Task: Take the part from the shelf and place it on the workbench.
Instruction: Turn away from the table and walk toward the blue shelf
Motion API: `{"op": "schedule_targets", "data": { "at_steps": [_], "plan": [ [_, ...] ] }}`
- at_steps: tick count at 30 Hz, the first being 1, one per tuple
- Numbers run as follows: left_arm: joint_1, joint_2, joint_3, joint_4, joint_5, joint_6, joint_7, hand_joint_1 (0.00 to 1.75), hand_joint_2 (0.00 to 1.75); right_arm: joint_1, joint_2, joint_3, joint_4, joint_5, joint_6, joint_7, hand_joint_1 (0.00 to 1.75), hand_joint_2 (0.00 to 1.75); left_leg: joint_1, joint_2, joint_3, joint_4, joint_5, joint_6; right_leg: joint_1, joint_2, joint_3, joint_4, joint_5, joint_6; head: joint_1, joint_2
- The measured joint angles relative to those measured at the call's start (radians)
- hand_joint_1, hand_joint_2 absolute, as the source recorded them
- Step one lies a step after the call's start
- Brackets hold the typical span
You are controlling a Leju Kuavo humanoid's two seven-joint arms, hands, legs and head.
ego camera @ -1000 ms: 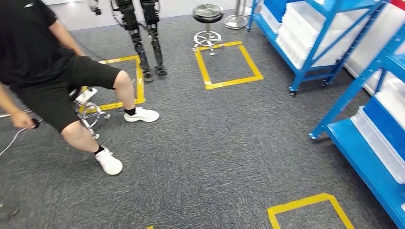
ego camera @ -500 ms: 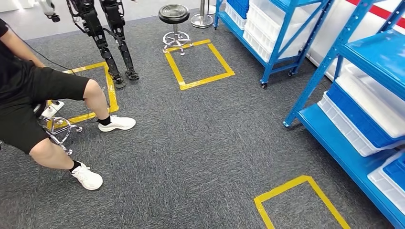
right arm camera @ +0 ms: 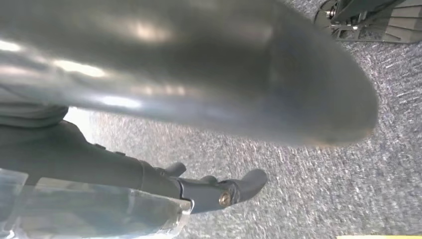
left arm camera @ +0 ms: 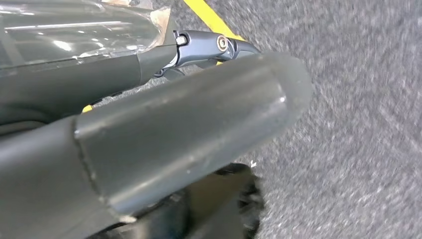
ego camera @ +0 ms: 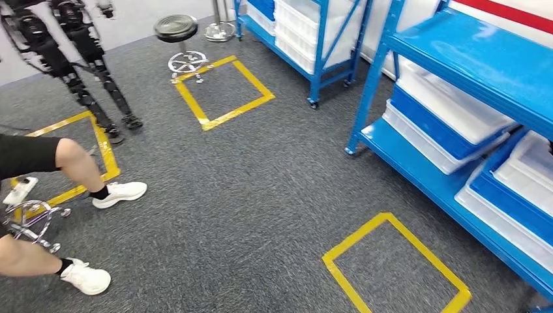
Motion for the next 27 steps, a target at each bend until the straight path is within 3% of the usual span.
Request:
{"op": "schedule_targets", "data": {
  "at_steps": [2,3,4,5,7,9,11,13,15,17,18,19,21,22,23,24,26,27],
  "plan": [
    [0.005,0.000,0.000,0.000,-0.003,0.000,0.002,0.00,0.00,0.000,0.002,0.000,0.000,0.000,0.000,0.000,0.00,0.00,-0.002,-0.018,-0.064,0.115,-0.038,0.006,0.012,0.031,0.000,0.000,0.001,-0.005,-0.001,0.000],
    [0.007,0.000,0.000,0.000,-0.004,0.000,0.003,0.00,0.00,0.001,0.003,0.000,0.000,0.000,0.000,0.000,0.00,0.00,-0.005,-0.021,-0.078,0.127,-0.026,0.012,0.017,0.048,0.002,0.001,0.000,-0.006,-0.001,0.000],
    [0.008,0.000,0.000,0.000,-0.004,0.000,0.004,0.00,0.00,0.002,0.003,0.000,0.000,0.000,0.000,0.000,0.00,0.00,-0.007,-0.024,-0.076,0.103,0.005,0.021,0.023,0.064,0.004,0.001,0.000,-0.006,-0.001,0.000],
    [0.007,0.000,0.000,0.000,-0.004,0.000,0.004,0.00,0.00,0.003,0.003,0.000,0.000,0.000,0.000,0.001,0.00,0.00,-0.012,-0.034,-0.058,0.045,0.049,0.032,0.026,0.079,0.006,0.000,0.000,-0.006,-0.001,0.000],
    [0.007,0.002,0.000,0.000,-0.005,0.000,0.004,0.00,0.00,0.003,0.005,-0.001,0.000,0.000,0.000,0.000,0.00,0.00,-0.022,-0.080,-0.012,-0.079,0.116,0.061,0.028,0.105,0.007,0.000,0.001,-0.005,0.002,0.000],
    [0.007,0.005,0.000,0.001,-0.006,0.000,0.003,0.00,0.00,0.004,0.009,-0.001,0.000,0.000,0.000,-0.001,0.00,0.00,-0.032,-0.106,0.009,-0.132,0.134,0.080,0.023,0.125,0.003,-0.002,0.003,-0.001,0.001,0.000],
    [0.005,0.004,0.000,0.001,-0.007,0.000,0.003,0.00,0.00,0.006,0.011,-0.002,0.000,0.000,0.000,-0.001,0.00,0.00,-0.033,-0.087,0.017,-0.152,0.142,0.086,0.022,0.142,-0.003,-0.008,0.008,0.008,-0.002,0.000],
    [0.003,0.002,0.000,0.001,-0.007,0.000,0.003,0.00,0.00,0.007,0.010,-0.004,0.000,0.000,-0.001,-0.001,0.00,0.00,-0.027,-0.060,0.035,-0.188,0.157,0.088,0.029,0.108,-0.022,0.016,-0.004,0.011,0.001,0.000],
    [0.005,0.001,0.000,0.002,-0.008,0.000,0.002,0.00,0.00,0.004,0.008,-0.006,0.000,0.000,-0.001,-0.001,0.00,0.00,-0.022,-0.027,0.048,-0.210,0.166,0.085,0.027,0.047,-0.075,0.114,-0.050,0.010,0.006,0.000],
    [0.008,0.001,0.000,0.003,-0.008,0.000,0.003,0.00,0.00,0.002,0.005,-0.007,0.000,0.000,-0.001,-0.001,0.00,0.00,-0.021,0.007,0.048,-0.211,0.163,0.080,0.015,0.021,-0.135,0.228,-0.092,0.020,0.007,0.000],
    [0.008,0.000,0.000,0.004,-0.008,0.000,0.003,0.00,0.00,0.003,0.003,-0.008,0.000,0.000,-0.001,-0.001,0.00,0.00,-0.019,0.022,0.049,-0.209,0.161,0.075,0.006,0.016,-0.145,0.248,-0.094,0.031,0.007,0.000],
    [0.009,0.000,0.000,0.004,-0.008,0.000,0.003,0.00,0.00,0.006,0.002,-0.008,0.000,0.000,-0.001,-0.001,0.00,0.00,-0.015,0.035,0.049,-0.207,0.157,0.069,-0.003,0.009,-0.134,0.228,-0.080,0.047,0.007,0.000],
    [0.008,-0.001,0.000,0.004,-0.008,0.000,0.003,0.00,0.00,0.009,0.000,-0.008,0.000,0.000,-0.001,-0.001,0.00,0.00,-0.004,0.060,0.051,-0.193,0.146,0.049,-0.020,-0.025,-0.062,0.097,-0.027,0.081,0.008,0.000],
    [0.008,0.000,0.000,0.004,-0.008,0.000,0.003,0.00,0.00,0.008,0.001,-0.008,0.000,0.000,-0.001,-0.002,0.00,0.00,-0.002,0.070,0.051,-0.183,0.137,0.037,-0.021,-0.046,-0.030,0.039,-0.005,0.090,0.011,0.000],
    [0.007,0.000,0.000,0.004,-0.009,0.000,0.003,0.00,0.00,0.005,0.002,-0.008,0.000,0.000,-0.001,-0.002,0.00,0.00,-0.002,0.079,0.051,-0.174,0.129,0.026,-0.022,-0.060,-0.012,0.006,0.007,0.088,0.012,0.000],
    [0.006,0.001,0.000,0.004,-0.009,0.000,0.003,0.00,0.00,0.004,0.003,-0.008,0.000,0.000,-0.001,-0.002,0.00,0.00,-0.003,0.087,0.053,-0.168,0.122,0.018,-0.018,-0.065,-0.010,0.001,0.008,0.079,0.012,0.000],
    [0.002,0.001,0.000,0.004,-0.009,0.000,0.003,0.00,0.00,0.003,0.001,-0.008,0.000,0.001,-0.001,-0.002,0.00,0.00,0.000,0.101,0.059,-0.165,0.114,0.008,-0.016,-0.042,-0.017,0.008,0.007,0.055,0.008,0.000],
    [-0.001,0.000,0.000,0.004,-0.009,0.000,0.003,0.00,0.00,0.004,0.001,-0.009,0.000,0.002,-0.001,-0.002,0.00,0.00,0.004,0.092,0.061,-0.160,0.106,0.003,-0.017,-0.031,-0.018,0.009,0.008,0.047,0.006,0.000]
  ]
}}
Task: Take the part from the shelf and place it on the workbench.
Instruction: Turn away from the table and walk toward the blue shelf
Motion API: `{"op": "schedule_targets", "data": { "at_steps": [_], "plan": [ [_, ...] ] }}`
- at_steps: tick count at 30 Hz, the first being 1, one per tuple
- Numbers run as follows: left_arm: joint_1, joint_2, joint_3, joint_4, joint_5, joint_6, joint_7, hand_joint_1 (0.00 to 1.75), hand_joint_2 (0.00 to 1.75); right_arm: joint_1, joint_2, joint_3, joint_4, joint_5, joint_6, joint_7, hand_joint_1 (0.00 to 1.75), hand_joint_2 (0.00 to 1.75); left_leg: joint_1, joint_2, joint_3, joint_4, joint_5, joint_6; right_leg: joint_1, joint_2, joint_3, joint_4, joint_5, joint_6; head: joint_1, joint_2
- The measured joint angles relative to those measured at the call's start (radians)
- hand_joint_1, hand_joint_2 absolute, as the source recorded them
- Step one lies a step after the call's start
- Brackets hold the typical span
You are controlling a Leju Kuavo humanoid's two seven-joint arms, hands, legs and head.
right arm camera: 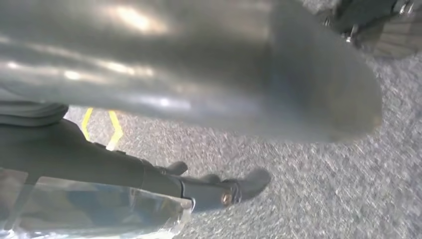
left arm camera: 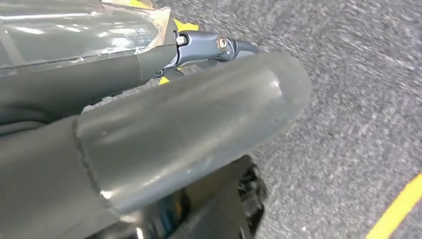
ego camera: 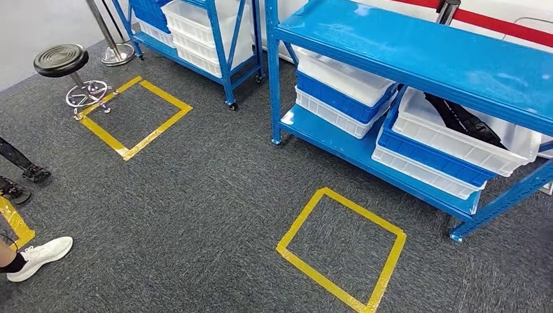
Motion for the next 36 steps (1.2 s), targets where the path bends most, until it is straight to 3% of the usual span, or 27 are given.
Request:
{"op": "schedule_targets", "data": {
  "at_steps": [2,3,5,6,7,8,10,12,14,15,17,19,21,22,23,25,27,29,31,36],
  "plan": [
    [-0.002,0.000,0.000,0.000,-0.001,0.000,0.000,0.00,0.00,-0.001,0.000,0.000,0.000,0.002,0.000,0.001,0.00,0.00,0.006,-0.052,-0.022,0.058,-0.047,-0.004,-0.001,0.021,-0.001,0.000,0.003,-0.015,-0.003,0.000],
    [-0.001,0.000,0.000,0.000,-0.003,0.000,0.001,0.00,0.00,-0.001,0.001,0.000,0.000,0.002,0.000,0.002,0.00,0.00,0.005,-0.082,-0.048,0.116,-0.083,-0.003,0.002,0.031,-0.002,0.000,0.005,-0.021,-0.004,0.000],
    [0.002,0.000,0.000,0.000,-0.006,0.000,0.003,0.00,0.00,-0.001,0.003,0.000,0.000,0.002,0.000,0.002,0.00,0.00,0.001,-0.107,-0.115,0.250,-0.143,0.004,0.011,0.055,-0.006,0.000,0.008,-0.031,-0.006,0.000],
    [0.003,0.000,0.000,0.000,-0.007,0.000,0.004,0.00,0.00,-0.001,0.003,0.000,0.000,0.002,0.000,0.002,0.00,0.00,-0.001,-0.110,-0.138,0.287,-0.148,0.009,0.015,0.069,-0.007,0.000,0.009,-0.033,-0.006,0.000],
    [0.003,0.000,0.000,0.000,-0.009,0.000,0.005,0.00,0.00,0.000,0.003,-0.001,0.000,0.002,0.000,0.002,0.00,0.00,-0.003,-0.112,-0.142,0.285,-0.132,0.017,0.019,0.083,-0.008,0.000,0.010,-0.035,-0.006,0.000],
    [0.003,0.000,0.000,0.000,-0.010,-0.001,0.005,0.00,0.00,0.001,0.003,-0.001,0.000,0.002,0.000,0.002,0.00,0.00,-0.007,-0.117,-0.126,0.245,-0.099,0.027,0.022,0.098,-0.008,0.000,0.012,-0.036,-0.006,0.000],
    [0.001,0.001,-0.001,0.000,-0.013,-0.003,0.007,0.00,0.00,0.000,0.004,-0.003,0.000,0.001,0.000,0.002,0.00,0.00,-0.015,-0.152,-0.067,0.114,-0.029,0.050,0.027,0.125,-0.008,0.000,0.015,-0.037,-0.006,0.000],
    [-0.002,0.003,-0.003,0.000,-0.014,-0.003,0.009,0.00,0.00,-0.001,0.007,-0.005,0.000,0.001,0.000,0.003,0.00,0.00,-0.024,-0.179,-0.033,0.038,-0.002,0.063,0.030,0.146,-0.011,0.000,0.019,-0.032,-0.005,0.000],
    [-0.004,0.003,-0.006,0.000,-0.014,-0.003,0.012,0.00,0.00,0.001,0.009,-0.006,0.000,0.002,-0.001,0.005,0.00,0.00,-0.030,-0.167,-0.030,0.025,0.003,0.066,0.031,0.165,-0.020,-0.003,0.026,-0.020,-0.006,0.000],
    [-0.006,0.001,-0.009,0.000,-0.013,-0.003,0.013,0.00,0.00,0.002,0.009,-0.007,0.000,0.003,-0.001,0.006,0.00,0.00,-0.029,-0.155,-0.028,0.016,0.010,0.066,0.032,0.162,-0.025,-0.002,0.028,-0.016,-0.006,0.000],
    [-0.006,-0.001,-0.012,0.000,-0.011,-0.001,0.014,0.00,0.00,0.002,0.008,-0.009,0.000,0.005,-0.001,0.007,0.00,0.00,-0.026,-0.130,-0.022,-0.006,0.027,0.071,0.036,0.120,-0.053,0.039,0.003,-0.014,-0.003,0.000],
    [-0.003,-0.001,-0.013,0.000,-0.009,0.002,0.014,0.00,0.00,-0.001,0.007,-0.010,0.000,0.012,-0.001,0.005,0.00,0.00,-0.027,-0.106,-0.022,-0.016,0.034,0.075,0.033,0.066,-0.105,0.153,-0.059,-0.021,0.001,0.000],
    [-0.001,0.000,-0.013,0.000,-0.006,0.003,0.014,0.00,0.00,0.000,0.007,-0.011,0.000,0.022,-0.002,0.001,0.00,0.00,-0.029,-0.085,-0.025,-0.015,0.035,0.074,0.025,0.050,-0.146,0.257,-0.102,-0.014,0.002,0.000],
    [-0.001,0.000,-0.013,0.000,-0.006,0.003,0.013,0.00,0.00,0.001,0.006,-0.011,0.000,0.026,-0.002,0.001,0.00,0.00,-0.028,-0.077,-0.027,-0.015,0.035,0.073,0.020,0.046,-0.142,0.263,-0.103,-0.005,0.002,0.000],
    [-0.001,-0.001,-0.013,0.000,-0.005,0.003,0.013,0.00,0.00,0.002,0.005,-0.011,0.000,0.029,-0.002,0.001,0.00,0.00,-0.027,-0.072,-0.027,-0.014,0.035,0.071,0.015,0.042,-0.115,0.228,-0.089,0.007,0.003,0.000],
    [-0.001,-0.002,-0.013,0.000,-0.005,0.003,0.012,0.00,0.00,0.002,0.003,-0.011,0.000,0.034,-0.003,0.001,0.00,0.00,-0.026,-0.065,-0.027,-0.008,0.032,0.061,0.006,0.029,-0.025,0.086,-0.047,0.026,0.003,0.000],
    [-0.002,-0.002,-0.013,0.000,-0.005,0.003,0.011,0.00,0.00,0.000,0.003,-0.011,0.000,0.039,-0.003,0.001,0.00,0.00,-0.030,-0.063,-0.027,0.001,0.024,0.050,0.003,0.020,0.032,-0.006,-0.022,0.021,0.002,0.000],
    [-0.002,-0.001,-0.013,0.000,-0.005,0.003,0.010,0.00,0.00,-0.001,0.003,-0.011,0.000,0.043,-0.004,0.002,0.00,0.00,-0.031,-0.064,-0.027,0.006,0.019,0.053,0.004,0.020,0.038,-0.015,-0.016,0.009,0.000,0.000],
    [-0.002,-0.001,-0.013,0.000,-0.005,0.004,0.010,0.00,0.00,-0.001,0.003,-0.011,0.000,0.046,-0.004,0.003,0.00,0.00,-0.027,-0.065,-0.028,0.005,0.022,0.060,0.007,0.021,0.038,-0.015,-0.015,0.006,-0.002,0.000],
    [-0.001,-0.001,-0.013,0.000,-0.005,0.005,0.008,0.00,0.00,-0.001,0.003,-0.011,0.000,0.051,-0.004,0.001,0.00,0.00,-0.022,-0.065,-0.026,-0.002,0.029,0.049,0.015,0.021,0.036,-0.014,-0.015,-0.004,-0.004,0.000]
  ]
}}
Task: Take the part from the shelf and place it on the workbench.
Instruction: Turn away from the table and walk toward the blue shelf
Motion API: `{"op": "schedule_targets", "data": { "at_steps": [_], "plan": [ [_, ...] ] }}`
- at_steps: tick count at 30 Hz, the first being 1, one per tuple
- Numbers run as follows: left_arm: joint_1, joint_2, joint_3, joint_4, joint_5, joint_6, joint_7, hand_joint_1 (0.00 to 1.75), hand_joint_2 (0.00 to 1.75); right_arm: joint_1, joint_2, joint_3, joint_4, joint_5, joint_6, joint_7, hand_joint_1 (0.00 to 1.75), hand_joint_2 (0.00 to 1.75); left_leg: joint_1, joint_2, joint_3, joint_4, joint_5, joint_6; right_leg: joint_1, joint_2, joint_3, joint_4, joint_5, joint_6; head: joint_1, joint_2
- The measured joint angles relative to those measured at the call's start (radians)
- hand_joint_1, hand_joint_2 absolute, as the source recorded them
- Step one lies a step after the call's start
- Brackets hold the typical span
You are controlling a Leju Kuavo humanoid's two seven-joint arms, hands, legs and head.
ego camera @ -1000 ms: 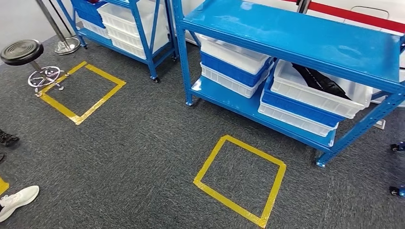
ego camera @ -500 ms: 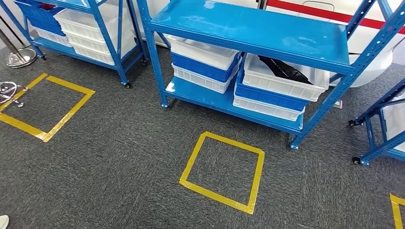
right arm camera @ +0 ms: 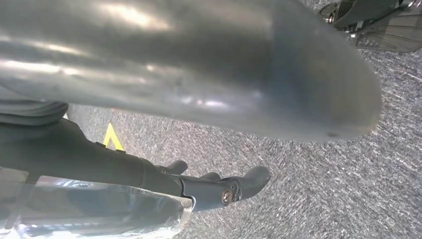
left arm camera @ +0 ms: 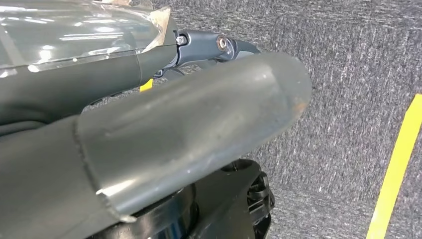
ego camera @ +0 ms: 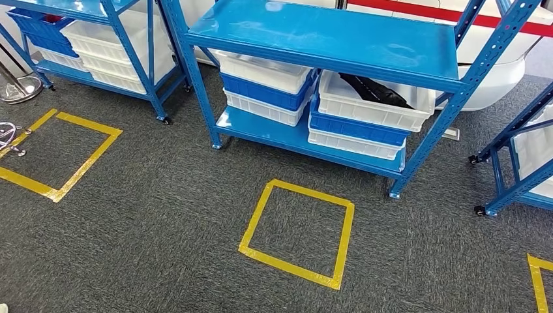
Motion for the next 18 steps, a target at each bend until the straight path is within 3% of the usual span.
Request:
{"op": "schedule_targets", "data": {
  "at_steps": [7,18],
  "plan": [
    [0.000,0.000,0.000,0.000,0.000,0.001,-0.004,0.00,0.00,0.000,0.000,0.000,0.000,0.010,-0.001,-0.004,0.00,0.00,0.002,0.000,0.000,-0.002,0.001,-0.021,0.005,0.000,-0.002,0.001,0.000,-0.004,0.000,0.000],
    [0.000,-0.002,0.000,0.000,0.000,-0.002,-0.005,0.00,0.00,0.001,-0.001,0.001,0.000,0.020,-0.001,-0.004,0.00,0.00,-0.007,0.000,-0.001,-0.001,0.000,-0.025,-0.001,0.000,-0.002,0.001,0.001,-0.003,0.001,0.000]
  ]
}}
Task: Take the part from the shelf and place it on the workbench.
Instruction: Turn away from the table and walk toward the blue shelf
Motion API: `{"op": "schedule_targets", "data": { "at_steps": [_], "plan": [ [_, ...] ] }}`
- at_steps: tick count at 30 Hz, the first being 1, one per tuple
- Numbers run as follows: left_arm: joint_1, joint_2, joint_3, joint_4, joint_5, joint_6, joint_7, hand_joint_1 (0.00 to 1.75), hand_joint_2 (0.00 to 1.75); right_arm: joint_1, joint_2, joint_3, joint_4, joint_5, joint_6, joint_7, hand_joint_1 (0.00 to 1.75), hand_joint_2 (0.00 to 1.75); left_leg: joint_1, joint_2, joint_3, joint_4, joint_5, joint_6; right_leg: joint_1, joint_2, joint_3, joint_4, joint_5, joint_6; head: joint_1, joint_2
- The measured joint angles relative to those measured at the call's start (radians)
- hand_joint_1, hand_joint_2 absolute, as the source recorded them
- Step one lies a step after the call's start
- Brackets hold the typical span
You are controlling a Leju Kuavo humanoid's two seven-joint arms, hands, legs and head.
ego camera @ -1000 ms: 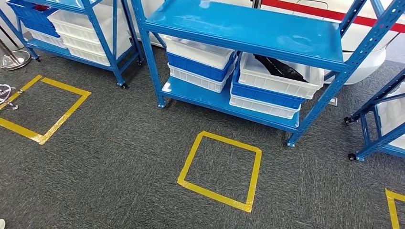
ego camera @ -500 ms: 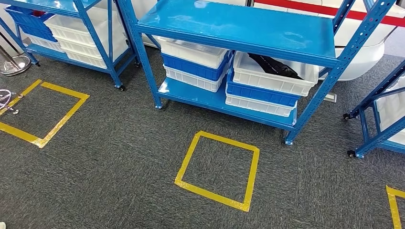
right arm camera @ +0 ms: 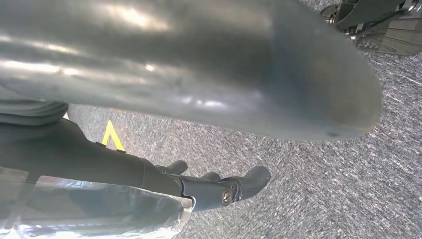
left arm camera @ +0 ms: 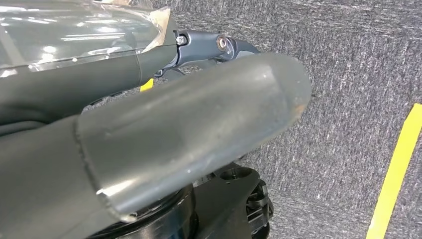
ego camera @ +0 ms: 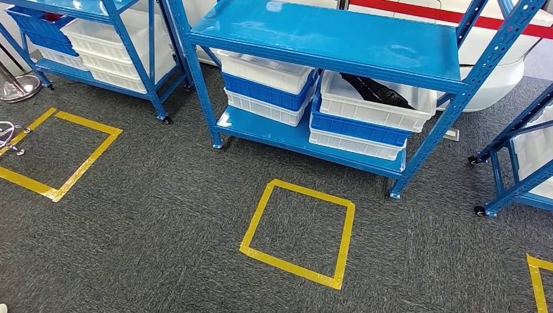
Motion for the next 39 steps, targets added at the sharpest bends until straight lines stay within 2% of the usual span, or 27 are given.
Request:
{"op": "schedule_targets", "data": {
  "at_steps": [6,8,10,11,13,15,16,17,18,19,20,21,22,23,25,27,28,30,31,32,33,34,36,37,38,39],
  "plan": [
    [0.000,0.000,0.000,0.000,0.000,-0.002,-0.003,0.00,0.00,0.000,0.000,0.000,0.000,0.004,0.000,0.000,0.00,0.00,-0.001,0.000,0.000,0.000,0.000,0.000,-0.001,0.000,0.000,0.000,0.000,0.000,0.000,0.000],
    [-0.001,0.000,0.000,0.000,0.000,-0.002,-0.004,0.00,0.00,0.000,0.000,0.000,0.000,0.004,0.001,0.000,0.00,0.00,-0.001,0.000,-0.003,0.006,-0.003,0.003,-0.011,0.000,0.001,-0.004,0.003,0.005,-0.001,0.000],
    [-0.002,0.000,0.000,0.000,0.000,-0.003,-0.004,0.00,0.00,0.000,0.002,0.000,0.000,0.005,0.002,0.000,0.00,0.00,-0.003,0.000,-0.002,0.000,0.000,0.016,-0.016,-0.001,0.006,-0.014,0.009,0.016,-0.004,0.000],
    [-0.002,-0.001,0.000,0.000,0.000,-0.003,-0.004,0.00,0.00,0.000,0.001,0.000,0.000,0.005,0.002,0.000,0.00,0.00,-0.001,0.001,0.005,-0.017,0.010,0.026,-0.011,-0.002,0.005,-0.015,0.010,0.018,-0.004,0.000],
    [-0.003,-0.004,0.000,0.000,0.000,-0.003,-0.005,0.00,0.00,0.000,-0.001,0.000,0.000,0.006,0.002,0.000,0.00,0.00,0.007,0.003,0.020,-0.052,0.030,0.043,-0.006,0.002,-0.015,0.027,-0.016,0.014,-0.001,0.000],
    [-0.003,-0.006,-0.001,0.000,0.000,-0.003,-0.005,0.00,0.00,0.001,-0.003,0.000,0.000,0.006,0.002,0.000,0.00,0.00,0.011,0.003,0.021,-0.063,0.038,0.048,-0.008,0.008,-0.073,0.147,-0.073,0.006,0.003,0.000],
    [-0.003,-0.006,-0.001,0.000,0.000,-0.003,-0.005,0.00,0.00,0.003,-0.004,0.000,0.000,0.006,0.002,0.000,0.00,0.00,0.012,0.004,0.019,-0.062,0.038,0.046,-0.010,0.010,-0.103,0.210,-0.096,0.007,0.004,0.000],
    [-0.002,-0.006,0.000,0.000,0.000,-0.003,-0.005,0.00,0.00,0.004,-0.006,0.000,0.000,0.006,0.002,0.000,0.00,0.00,0.014,0.003,0.018,-0.062,0.038,0.043,-0.013,0.010,-0.121,0.248,-0.107,0.014,0.004,0.000],
    [-0.002,-0.007,0.000,0.000,0.000,-0.003,-0.005,0.00,0.00,0.006,-0.008,0.000,0.000,0.006,0.002,0.000,0.00,0.00,0.017,0.003,0.017,-0.060,0.038,0.037,-0.017,0.010,-0.119,0.247,-0.100,0.025,0.004,0.000],
    [-0.002,-0.007,0.000,0.000,0.000,-0.003,-0.005,0.00,0.00,0.007,-0.010,0.000,0.000,0.006,0.002,0.000,0.00,0.00,0.022,0.002,0.017,-0.054,0.034,0.028,-0.022,0.009,-0.095,0.201,-0.077,0.041,0.004,0.000],
    [-0.002,-0.008,0.000,0.000,0.000,-0.003,-0.005,0.00,0.00,0.006,-0.011,0.000,0.000,0.006,0.002,0.000,0.00,0.00,0.026,0.002,0.014,-0.043,0.028,0.017,-0.029,0.005,-0.058,0.129,-0.050,0.057,0.005,0.000],
    [-0.002,-0.007,0.000,0.000,0.000,-0.003,-0.005,0.00,0.00,0.005,-0.010,0.000,0.000,0.006,0.003,0.000,0.00,0.00,0.028,0.002,0.010,-0.029,0.019,0.002,-0.031,0.003,-0.028,0.069,-0.031,0.067,0.009,0.000],
    [-0.002,-0.007,-0.001,0.000,-0.001,-0.003,-0.005,0.00,0.00,0.005,-0.009,0.001,0.000,0.006,0.003,0.000,0.00,0.00,0.028,0.002,0.005,-0.013,0.007,-0.010,-0.033,0.002,-0.007,0.030,-0.022,0.064,0.012,0.000],
    [-0.003,-0.006,-0.001,0.000,-0.001,-0.003,-0.006,0.00,0.00,0.004,-0.008,0.001,0.000,0.006,0.003,0.000,0.00,0.00,0.026,0.002,0.001,-0.001,-0.002,-0.020,-0.033,0.003,-0.002,0.018,-0.024,0.052,0.012,0.000],
    [-0.003,-0.005,-0.001,0.000,-0.002,-0.003,-0.007,0.00,0.00,0.005,-0.008,0.001,0.000,0.006,0.003,0.001,0.00,0.00,0.029,0.002,0.000,0.008,-0.012,-0.027,-0.030,0.011,-0.005,0.031,-0.033,0.020,0.006,0.000],
    [-0.003,-0.006,-0.001,0.000,-0.002,-0.004,-0.007,0.00,0.00,0.006,-0.007,0.001,0.000,0.006,0.003,0.001,0.00,0.00,0.036,-0.005,-0.001,0.024,-0.025,-0.030,-0.029,0.015,-0.001,0.035,-0.037,0.005,0.001,0.000],
    [-0.003,-0.006,-0.001,0.000,-0.002,-0.004,-0.008,0.00,0.00,0.006,-0.008,0.001,0.000,0.007,0.003,0.001,0.00,0.00,0.038,-0.013,-0.014,0.055,-0.045,-0.031,-0.027,0.017,0.003,0.036,-0.038,0.000,-0.001,0.000],
    [-0.003,-0.006,-0.001,0.000,-0.002,-0.006,-0.009,0.00,0.00,0.006,-0.008,0.001,0.000,0.008,0.003,0.000,0.00,0.00,0.036,-0.030,-0.076,0.177,-0.108,-0.028,-0.020,0.021,0.004,0.036,-0.039,-0.005,-0.006,0.000],
    [-0.002,-0.006,-0.001,0.000,-0.003,-0.006,-0.009,0.00,0.00,0.006,-0.008,0.001,0.000,0.008,0.003,0.000,0.00,0.00,0.033,-0.034,-0.117,0.248,-0.134,-0.025,-0.015,0.023,0.005,0.036,-0.041,-0.008,-0.008,0.000],
    [-0.001,-0.006,-0.001,0.000,-0.003,-0.006,-0.009,0.00,0.00,0.006,-0.008,0.001,0.000,0.009,0.003,0.000,0.00,0.00,0.029,-0.037,-0.151,0.300,-0.144,-0.018,-0.009,0.026,0.007,0.036,-0.044,-0.011,-0.009,0.000],
    [0.000,-0.006,-0.001,0.000,-0.003,-0.006,-0.009,0.00,0.00,0.006,-0.008,0.001,0.000,0.010,0.003,-0.001,0.00,0.00,0.024,-0.038,-0.170,0.317,-0.133,-0.008,-0.002,0.030,0.010,0.036,-0.047,-0.015,-0.009,0.000],
    [0.001,-0.006,-0.001,0.000,-0.003,-0.006,-0.009,0.00,0.00,0.006,-0.008,0.001,0.000,0.011,0.003,-0.001,0.00,0.00,0.018,-0.040,-0.169,0.295,-0.104,0.006,0.006,0.033,0.015,0.036,-0.050,-0.020,-0.009,0.000],
    [0.000,-0.004,-0.001,0.000,-0.003,-0.006,-0.009,0.00,0.00,0.005,-0.005,0.001,0.000,0.013,0.003,-0.001,0.00,0.00,-0.003,-0.050,-0.125,0.174,-0.024,0.048,0.015,0.040,0.025,0.033,-0.057,-0.028,-0.007,0.000],
    [-0.001,-0.003,-0.001,0.000,-0.003,-0.006,-0.009,0.00,0.00,0.004,-0.004,0.001,0.001,0.014,0.002,-0.001,0.00,0.00,-0.012,-0.052,-0.101,0.117,0.001,0.068,0.019,0.044,0.028,0.030,-0.060,-0.030,-0.003,0.000],
    [-0.001,-0.002,-0.001,0.000,-0.003,-0.005,-0.010,0.00,0.00,0.003,-0.001,0.001,0.001,0.015,0.002,0.000,0.00,0.00,-0.021,-0.054,-0.084,0.078,0.013,0.084,0.019,0.046,0.030,0.024,-0.062,-0.028,0.000,0.000],
    [-0.002,-0.001,-0.001,-0.001,-0.003,-0.004,-0.010,0.00,0.00,0.002,0.002,0.001,0.001,0.016,0.002,0.000,0.00,0.00,-0.028,-0.054,-0.073,0.055,0.013,0.095,0.017,0.047,0.035,0.022,-0.059,-0.023,0.003,0.000]
  ]
}}
